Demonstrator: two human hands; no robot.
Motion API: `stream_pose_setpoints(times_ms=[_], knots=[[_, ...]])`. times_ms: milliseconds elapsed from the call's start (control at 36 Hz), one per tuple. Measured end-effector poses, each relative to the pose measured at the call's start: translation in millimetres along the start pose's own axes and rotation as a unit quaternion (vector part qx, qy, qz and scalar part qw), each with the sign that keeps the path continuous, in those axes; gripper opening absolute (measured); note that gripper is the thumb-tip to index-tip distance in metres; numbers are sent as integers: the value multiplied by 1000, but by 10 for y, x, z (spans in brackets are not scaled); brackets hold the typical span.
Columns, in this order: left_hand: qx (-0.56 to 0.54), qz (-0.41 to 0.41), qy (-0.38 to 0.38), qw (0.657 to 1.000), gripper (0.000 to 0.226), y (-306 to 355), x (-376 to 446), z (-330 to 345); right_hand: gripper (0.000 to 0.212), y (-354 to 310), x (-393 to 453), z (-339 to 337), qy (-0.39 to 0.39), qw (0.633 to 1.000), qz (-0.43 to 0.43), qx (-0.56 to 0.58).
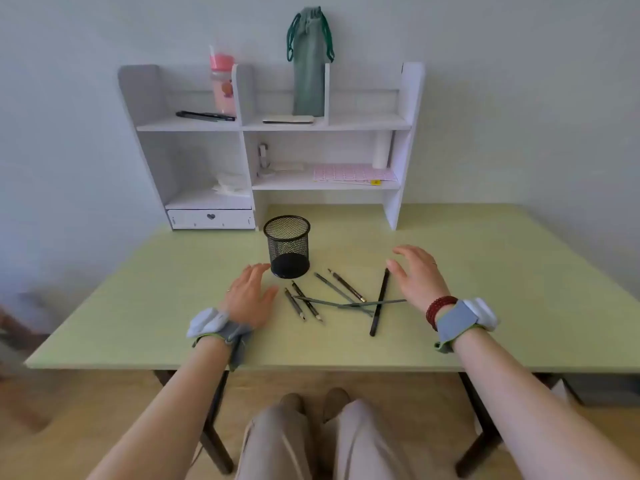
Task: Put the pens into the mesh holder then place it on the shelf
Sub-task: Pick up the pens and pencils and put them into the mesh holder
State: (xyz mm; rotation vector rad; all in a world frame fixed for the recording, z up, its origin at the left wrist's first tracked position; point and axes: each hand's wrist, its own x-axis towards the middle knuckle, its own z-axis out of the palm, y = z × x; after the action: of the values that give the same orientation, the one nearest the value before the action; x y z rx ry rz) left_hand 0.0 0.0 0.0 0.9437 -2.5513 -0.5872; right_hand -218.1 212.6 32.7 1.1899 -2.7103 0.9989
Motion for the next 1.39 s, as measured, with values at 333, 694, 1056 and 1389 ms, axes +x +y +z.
stream_pose_setpoints(times_ms=[333,694,1056,1389], knots=[[-8,-22,5,1000,42,96,-19,24,33,-268,-65,105,34,998,-42,-37],[-33,-21,37,999,34,78,-99,69,22,-442,-88,218,-108,979,-84,-150],[-42,-24,30,998,37,93,-103,62,18,-292,-55,133,-169,972,-61,-154],[-47,-22,34,998,37,78,-107,71,11,-312,-35,215,-169,971,-71,-153]])
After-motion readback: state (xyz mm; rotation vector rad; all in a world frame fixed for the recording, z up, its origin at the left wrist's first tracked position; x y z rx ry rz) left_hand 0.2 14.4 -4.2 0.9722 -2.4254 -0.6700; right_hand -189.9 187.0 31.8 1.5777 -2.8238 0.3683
